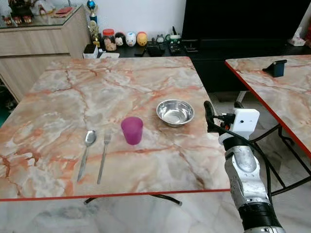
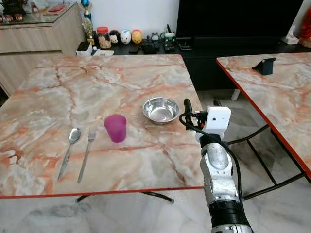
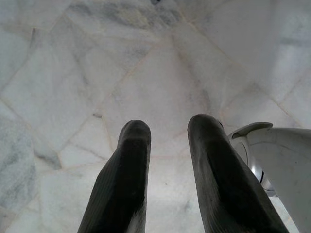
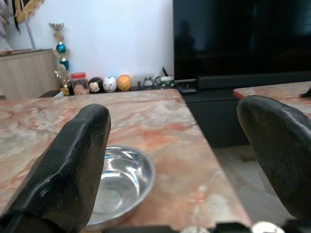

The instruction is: Setting the table

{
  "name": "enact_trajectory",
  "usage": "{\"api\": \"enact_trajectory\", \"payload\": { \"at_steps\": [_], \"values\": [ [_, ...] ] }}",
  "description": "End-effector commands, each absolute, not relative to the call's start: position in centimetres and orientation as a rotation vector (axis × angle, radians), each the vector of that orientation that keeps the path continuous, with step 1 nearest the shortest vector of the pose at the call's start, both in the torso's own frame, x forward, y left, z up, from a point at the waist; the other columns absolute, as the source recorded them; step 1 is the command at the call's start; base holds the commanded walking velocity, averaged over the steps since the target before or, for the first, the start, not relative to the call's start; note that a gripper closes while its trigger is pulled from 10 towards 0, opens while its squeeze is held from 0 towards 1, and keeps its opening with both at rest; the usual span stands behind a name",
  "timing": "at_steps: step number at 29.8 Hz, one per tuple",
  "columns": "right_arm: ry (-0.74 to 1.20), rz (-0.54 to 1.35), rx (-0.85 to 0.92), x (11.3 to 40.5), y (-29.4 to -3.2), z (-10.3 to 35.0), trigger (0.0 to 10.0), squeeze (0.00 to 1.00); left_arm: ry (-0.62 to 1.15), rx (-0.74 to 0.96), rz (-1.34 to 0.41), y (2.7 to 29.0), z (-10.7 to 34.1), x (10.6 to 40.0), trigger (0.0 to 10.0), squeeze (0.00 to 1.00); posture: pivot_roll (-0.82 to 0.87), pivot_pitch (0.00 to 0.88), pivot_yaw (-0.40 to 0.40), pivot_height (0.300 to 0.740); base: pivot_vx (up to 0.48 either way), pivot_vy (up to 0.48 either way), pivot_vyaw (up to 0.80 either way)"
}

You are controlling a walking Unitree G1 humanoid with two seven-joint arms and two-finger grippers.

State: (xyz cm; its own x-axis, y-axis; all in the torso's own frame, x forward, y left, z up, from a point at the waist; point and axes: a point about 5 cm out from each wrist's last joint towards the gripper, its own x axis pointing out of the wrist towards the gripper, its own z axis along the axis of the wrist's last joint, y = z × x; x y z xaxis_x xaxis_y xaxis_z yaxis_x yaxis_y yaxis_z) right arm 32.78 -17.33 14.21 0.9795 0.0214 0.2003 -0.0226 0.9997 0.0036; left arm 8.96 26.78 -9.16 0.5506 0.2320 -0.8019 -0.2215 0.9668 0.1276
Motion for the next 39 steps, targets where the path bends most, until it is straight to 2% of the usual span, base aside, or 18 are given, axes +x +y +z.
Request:
{"api": "enact_trajectory", "payload": {
  "at_steps": [1,5,27,39],
  "values": [
    [-0.216,0.025,-0.001,33.0,-17.2,14.9,10.0,0.0,0.97,0.009,0.27,26.8,-9.3,8.7,10.0,0.0,-0.04,0.0,0.002,0.732,0.266,0.0,0.0],
    [-0.215,0.023,-0.001,33.1,-17.2,14.9,10.0,0.0,0.971,0.01,0.268,26.7,-9.3,8.8,10.0,0.0,-0.04,0.0,0.003,0.732,0.255,0.0,0.0],
    [-0.203,0.001,-0.005,32.9,-17.5,14.7,10.0,0.0,0.951,-0.002,0.247,26.0,-9.4,9.2,10.0,0.0,-0.04,0.0,0.0,0.732,0.0,0.0,0.0],
    [-0.204,0.003,-0.006,33.1,-17.5,14.8,10.0,0.0,0.941,-0.006,0.246,25.8,-9.3,9.4,10.0,0.0,-0.03,0.0,-0.004,0.732,0.257,0.0,0.0]
  ]
}}
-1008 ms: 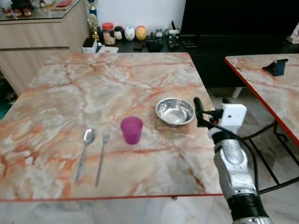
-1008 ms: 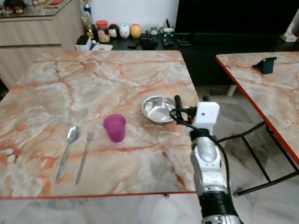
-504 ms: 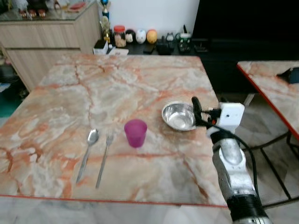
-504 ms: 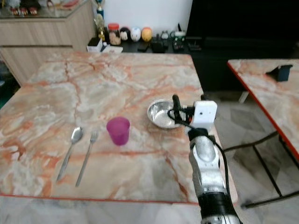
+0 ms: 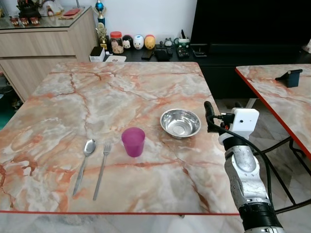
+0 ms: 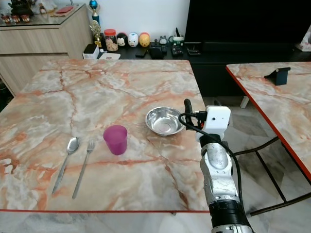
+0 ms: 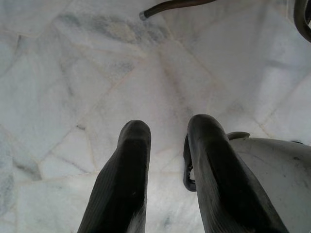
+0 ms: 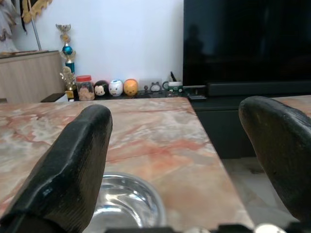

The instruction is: Setting the table

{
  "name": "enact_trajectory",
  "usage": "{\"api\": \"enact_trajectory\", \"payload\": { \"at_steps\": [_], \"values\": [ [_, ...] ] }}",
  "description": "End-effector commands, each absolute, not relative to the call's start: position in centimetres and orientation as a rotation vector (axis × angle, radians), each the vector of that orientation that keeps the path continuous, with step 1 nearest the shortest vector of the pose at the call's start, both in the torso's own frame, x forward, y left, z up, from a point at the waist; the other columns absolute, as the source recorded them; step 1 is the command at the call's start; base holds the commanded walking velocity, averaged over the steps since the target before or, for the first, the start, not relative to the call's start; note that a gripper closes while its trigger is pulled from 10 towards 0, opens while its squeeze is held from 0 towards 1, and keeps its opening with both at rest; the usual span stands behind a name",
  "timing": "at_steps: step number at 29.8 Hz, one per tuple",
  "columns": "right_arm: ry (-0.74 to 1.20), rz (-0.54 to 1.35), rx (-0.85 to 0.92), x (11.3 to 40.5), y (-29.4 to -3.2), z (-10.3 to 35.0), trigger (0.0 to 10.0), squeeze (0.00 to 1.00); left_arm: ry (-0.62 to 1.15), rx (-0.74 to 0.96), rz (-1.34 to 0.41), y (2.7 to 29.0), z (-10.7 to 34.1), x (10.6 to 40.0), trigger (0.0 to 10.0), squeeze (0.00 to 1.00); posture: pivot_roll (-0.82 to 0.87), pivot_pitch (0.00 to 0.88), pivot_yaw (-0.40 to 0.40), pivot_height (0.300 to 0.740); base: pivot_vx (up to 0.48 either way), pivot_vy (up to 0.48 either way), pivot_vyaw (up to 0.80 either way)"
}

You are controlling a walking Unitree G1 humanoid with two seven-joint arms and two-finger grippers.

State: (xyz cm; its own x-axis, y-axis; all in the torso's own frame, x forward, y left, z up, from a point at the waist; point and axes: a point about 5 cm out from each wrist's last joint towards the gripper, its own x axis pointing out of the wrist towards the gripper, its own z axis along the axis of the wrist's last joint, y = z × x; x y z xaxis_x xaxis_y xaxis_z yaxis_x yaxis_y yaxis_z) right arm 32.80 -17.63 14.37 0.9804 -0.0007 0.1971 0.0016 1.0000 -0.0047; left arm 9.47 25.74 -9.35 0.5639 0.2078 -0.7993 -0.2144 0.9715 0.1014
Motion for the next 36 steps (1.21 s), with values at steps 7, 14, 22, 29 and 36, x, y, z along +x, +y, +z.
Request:
{"api": "enact_trajectory", "payload": {
  "at_steps": [7,14,22,29,36],
  "values": [
    [-0.206,0.007,-0.005,33.1,-17.4,14.9,10.0,0.0,0.94,-0.009,0.245,25.7,-9.4,9.4,10.0,0.0,-0.03,0.0,-0.004,0.732,0.261,0.0,0.0],
    [-0.206,0.007,-0.005,33.2,-17.3,14.9,10.0,0.0,0.932,-0.016,0.24,25.5,-9.4,9.5,10.0,0.0,-0.03,0.0,-0.005,0.732,0.0,0.0,0.0],
    [-0.196,-0.008,-0.007,33.2,-17.6,14.7,10.0,0.0,0.927,-0.015,0.236,25.4,-9.3,9.6,10.0,0.0,-0.04,0.0,-0.004,0.732,0.0,0.0,0.0],
    [-0.088,-0.121,0.009,33.3,-19.2,13.5,10.0,0.0,0.926,-0.013,0.233,25.4,-9.3,9.7,10.0,0.0,-0.04,0.0,-0.005,0.732,0.0,0.0,0.0],
    [0.105,-0.244,0.061,32.4,-21.1,10.6,10.0,0.0,0.925,-0.009,0.225,25.3,-9.3,9.8,10.0,0.0,-0.04,0.0,-0.007,0.732,0.0,0.0,0.0]
  ]
}}
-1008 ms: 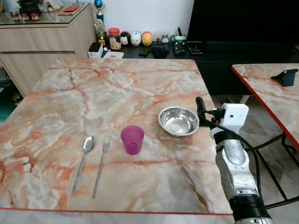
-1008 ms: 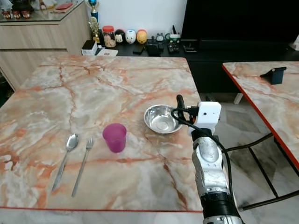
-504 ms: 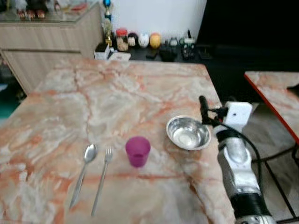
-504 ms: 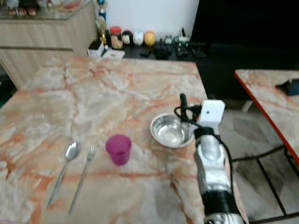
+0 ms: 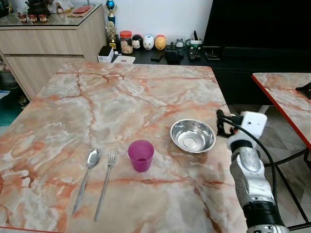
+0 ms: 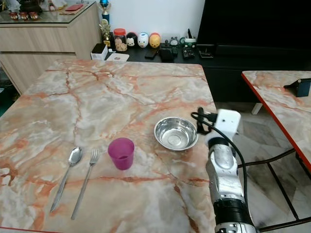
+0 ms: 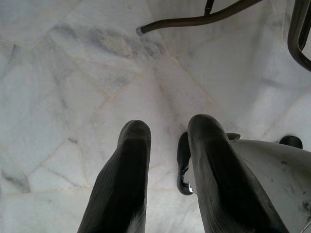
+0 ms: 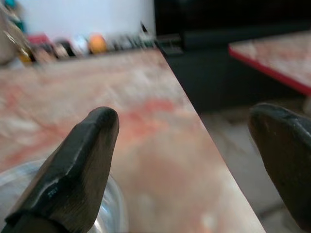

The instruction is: Setting the table

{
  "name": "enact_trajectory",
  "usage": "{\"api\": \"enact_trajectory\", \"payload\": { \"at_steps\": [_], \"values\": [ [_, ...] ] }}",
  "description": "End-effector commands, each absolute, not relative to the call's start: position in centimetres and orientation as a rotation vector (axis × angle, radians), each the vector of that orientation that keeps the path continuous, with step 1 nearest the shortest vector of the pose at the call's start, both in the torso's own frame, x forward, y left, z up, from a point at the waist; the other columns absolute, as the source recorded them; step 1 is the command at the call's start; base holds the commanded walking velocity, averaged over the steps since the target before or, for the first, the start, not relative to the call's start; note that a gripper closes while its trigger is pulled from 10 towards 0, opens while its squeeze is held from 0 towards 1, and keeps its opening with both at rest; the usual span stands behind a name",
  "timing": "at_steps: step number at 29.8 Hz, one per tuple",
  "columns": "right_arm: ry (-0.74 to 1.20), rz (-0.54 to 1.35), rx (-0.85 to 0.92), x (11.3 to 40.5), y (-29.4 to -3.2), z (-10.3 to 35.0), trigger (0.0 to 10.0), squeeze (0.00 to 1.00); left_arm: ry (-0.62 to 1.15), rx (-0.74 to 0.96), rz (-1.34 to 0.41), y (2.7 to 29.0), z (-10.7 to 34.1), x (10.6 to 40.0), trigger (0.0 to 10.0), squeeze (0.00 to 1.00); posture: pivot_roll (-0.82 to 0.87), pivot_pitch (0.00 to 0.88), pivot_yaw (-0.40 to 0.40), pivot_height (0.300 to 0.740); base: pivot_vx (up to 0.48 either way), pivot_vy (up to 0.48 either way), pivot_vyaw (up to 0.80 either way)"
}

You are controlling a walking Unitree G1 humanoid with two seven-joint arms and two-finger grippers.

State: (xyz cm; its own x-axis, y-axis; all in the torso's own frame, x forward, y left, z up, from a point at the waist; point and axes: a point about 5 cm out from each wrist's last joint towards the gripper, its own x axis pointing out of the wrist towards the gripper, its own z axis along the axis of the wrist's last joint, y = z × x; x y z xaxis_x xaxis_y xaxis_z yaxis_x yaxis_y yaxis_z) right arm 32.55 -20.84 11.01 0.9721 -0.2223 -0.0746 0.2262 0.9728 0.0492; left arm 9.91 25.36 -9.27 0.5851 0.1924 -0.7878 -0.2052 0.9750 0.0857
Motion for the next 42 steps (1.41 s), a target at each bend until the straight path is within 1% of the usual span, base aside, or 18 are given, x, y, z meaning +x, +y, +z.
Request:
{"api": "enact_trajectory", "payload": {
  "at_steps": [1,2,7,10,20,25,35,36,37,38,39,42],
  "values": [
    [0.139,-0.253,0.089,32.3,-21.2,10.1,10.0,0.0,0.926,-0.007,0.223,25.3,-9.3,9.9,10.0,0.0,-0.04,0.0,-0.005,0.732,0.0,0.0,0.0],
    [0.189,-0.263,0.134,32.2,-21.4,9.4,10.0,0.0,0.927,-0.003,0.221,25.2,-9.3,9.9,10.0,0.0,-0.05,0.0,-0.004,0.732,0.0,0.0,0.0],
    [0.23,-0.257,0.208,32.3,-21.5,9.0,10.0,0.0,0.927,0.001,0.217,25.2,-9.3,10.1,10.0,0.0,-0.05,0.0,-0.002,0.732,0.0,0.0,0.0],
    [0.265,-0.177,0.246,32.6,-20.5,8.8,10.0,0.0,0.923,0.021,0.221,25.3,-9.3,10.3,10.0,0.0,-0.05,0.0,-0.002,0.732,0.0,0.0,0.0],
    [0.302,-0.08,0.278,32.7,-18.6,8.4,10.0,0.0,0.918,0.024,0.215,25.2,-9.2,10.5,10.0,0.0,-0.05,0.0,-0.001,0.732,0.0,0.0,0.0],
    [0.348,-0.041,0.302,32.9,-18.2,8.0,10.0,0.0,0.915,0.026,0.206,24.9,-9.2,10.6,10.0,0.0,-0.05,0.0,-0.004,0.732,0.0,0.0,0.0],
    [0.373,0.001,0.323,32.9,-17.6,7.8,10.0,0.0,0.911,0.025,0.19,24.5,-9.3,11.0,10.0,0.0,-0.04,0.0,-0.012,0.732,0.0,0.0,0.0],
    [0.375,0.001,0.326,32.9,-17.5,7.7,9.8,0.0,0.911,0.024,0.191,24.5,-9.3,11.0,10.0,0.0,-0.04,0.0,-0.013,0.732,0.0,0.0,0.0],
    [0.375,0.0,0.326,32.8,-17.5,7.7,8.1,0.0,0.911,0.024,0.192,24.5,-9.3,10.9,10.0,0.0,-0.04,0.0,-0.013,0.732,0.0,0.0,0.0],
    [0.375,0.0,0.326,32.8,-17.5,7.7,8.1,0.0,0.911,0.024,0.192,24.5,-9.3,10.9,10.0,0.0,-0.04,0.0,-0.013,0.732,0.0,0.0,0.0],
    [0.358,0.023,0.334,32.9,-17.3,7.8,0.0,0.0,0.911,0.023,0.19,24.4,-9.3,10.9,10.0,0.0,-0.04,0.0,-0.013,0.732,0.0,0.0,0.0],
    [0.353,0.043,0.338,32.9,-17.0,8.0,0.0,0.0,0.913,0.021,0.189,24.3,-9.4,10.8,10.0,0.0,-0.04,0.0,-0.012,0.732,0.0,0.0,0.0]
  ]
}}
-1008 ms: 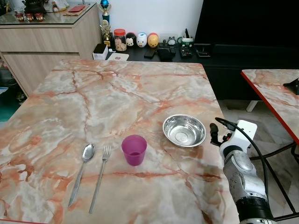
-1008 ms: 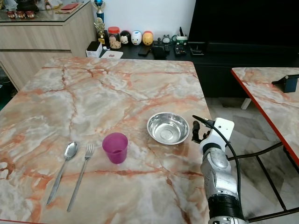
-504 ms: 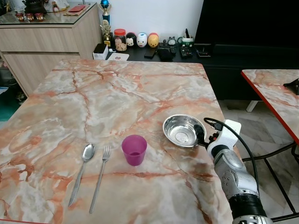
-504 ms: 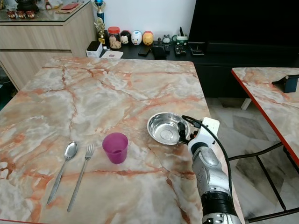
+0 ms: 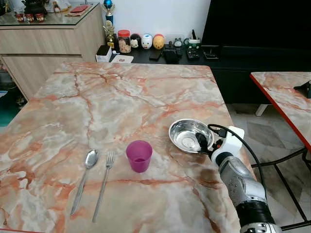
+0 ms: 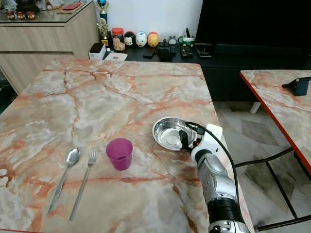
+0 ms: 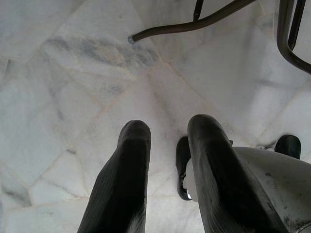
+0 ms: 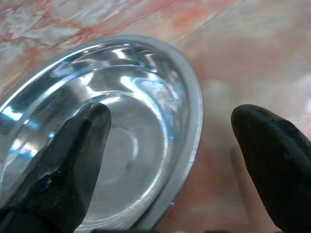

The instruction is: Setting the table

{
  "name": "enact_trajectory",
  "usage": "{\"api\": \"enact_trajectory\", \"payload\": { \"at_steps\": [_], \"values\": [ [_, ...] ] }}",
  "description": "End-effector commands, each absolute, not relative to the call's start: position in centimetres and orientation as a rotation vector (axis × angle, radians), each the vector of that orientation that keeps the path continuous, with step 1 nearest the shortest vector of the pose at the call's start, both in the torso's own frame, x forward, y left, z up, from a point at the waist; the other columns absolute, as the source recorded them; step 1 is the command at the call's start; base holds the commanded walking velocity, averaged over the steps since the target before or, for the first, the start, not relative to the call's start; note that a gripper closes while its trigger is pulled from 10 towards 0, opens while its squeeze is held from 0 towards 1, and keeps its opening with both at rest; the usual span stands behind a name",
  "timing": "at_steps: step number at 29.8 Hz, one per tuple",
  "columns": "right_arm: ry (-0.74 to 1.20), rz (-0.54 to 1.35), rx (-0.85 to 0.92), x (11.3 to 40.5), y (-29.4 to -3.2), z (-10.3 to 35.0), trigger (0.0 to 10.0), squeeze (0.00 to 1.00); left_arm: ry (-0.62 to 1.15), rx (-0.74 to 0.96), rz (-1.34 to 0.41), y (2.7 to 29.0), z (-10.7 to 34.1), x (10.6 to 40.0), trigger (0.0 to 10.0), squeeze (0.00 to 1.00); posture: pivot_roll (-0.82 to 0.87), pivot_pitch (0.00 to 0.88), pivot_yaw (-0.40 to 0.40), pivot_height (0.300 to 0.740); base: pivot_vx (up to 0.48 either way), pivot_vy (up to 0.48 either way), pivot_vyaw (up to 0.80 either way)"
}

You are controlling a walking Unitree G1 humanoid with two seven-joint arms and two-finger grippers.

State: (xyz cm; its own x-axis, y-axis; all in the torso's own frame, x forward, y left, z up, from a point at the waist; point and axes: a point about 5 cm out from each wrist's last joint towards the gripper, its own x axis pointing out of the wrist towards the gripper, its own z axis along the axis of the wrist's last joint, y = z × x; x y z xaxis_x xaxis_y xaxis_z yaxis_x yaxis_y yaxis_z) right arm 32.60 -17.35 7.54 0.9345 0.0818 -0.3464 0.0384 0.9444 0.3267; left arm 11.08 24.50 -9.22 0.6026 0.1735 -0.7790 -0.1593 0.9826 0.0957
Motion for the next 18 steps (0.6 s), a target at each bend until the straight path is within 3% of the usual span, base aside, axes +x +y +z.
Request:
{"api": "enact_trajectory", "payload": {
  "at_steps": [1,2,10,11,12,13,18],
  "values": [
    [0.372,0.037,0.331,32.92,-16.95,7.89,3.1,0.0,0.913,0.021,0.187,24.22,-9.38,10.77,10.0,0.0,-0.04,0.0,-0.012,0.732,0.0,0.0,0.0],
    [0.381,0.031,0.327,32.92,-16.99,7.76,10.0,0.0,0.913,0.02,0.187,24.19,-9.39,10.78,10.0,0.0,-0.04,0.0,-0.012,0.732,0.0,0.0,0.0],
    [0.399,0.029,0.33,32.86,-16.96,7.36,10.0,0.0,0.911,0.018,0.181,24.12,-9.37,10.93,10.0,0.0,-0.04,0.0,-0.012,0.732,0.0,0.0,0.0],
    [0.399,0.031,0.331,32.86,-16.92,7.35,4.7,0.0,0.911,0.019,0.181,24.13,-9.36,10.94,10.0,0.0,-0.04,0.0,-0.01,0.732,0.0,0.0,0.0],
    [0.399,0.033,0.332,32.86,-16.9,7.36,4.7,0.0,0.911,0.019,0.18,24.13,-9.36,10.95,10.0,0.0,-0.04,0.0,-0.011,0.732,0.0,0.0,0.0],
    [0.397,0.038,0.334,32.86,-16.82,7.37,0.0,0.0,0.911,0.019,0.18,24.16,-9.35,10.97,10.0,0.0,-0.03,0.0,-0.01,0.732,0.0,0.0,0.0],
    [0.397,0.036,0.336,32.86,-16.78,7.35,0.0,0.0,0.908,0.019,0.185,24.27,-9.31,10.98,10.0,0.0,-0.03,0.0,-0.009,0.732,0.0,0.0,0.0]
  ]
}}
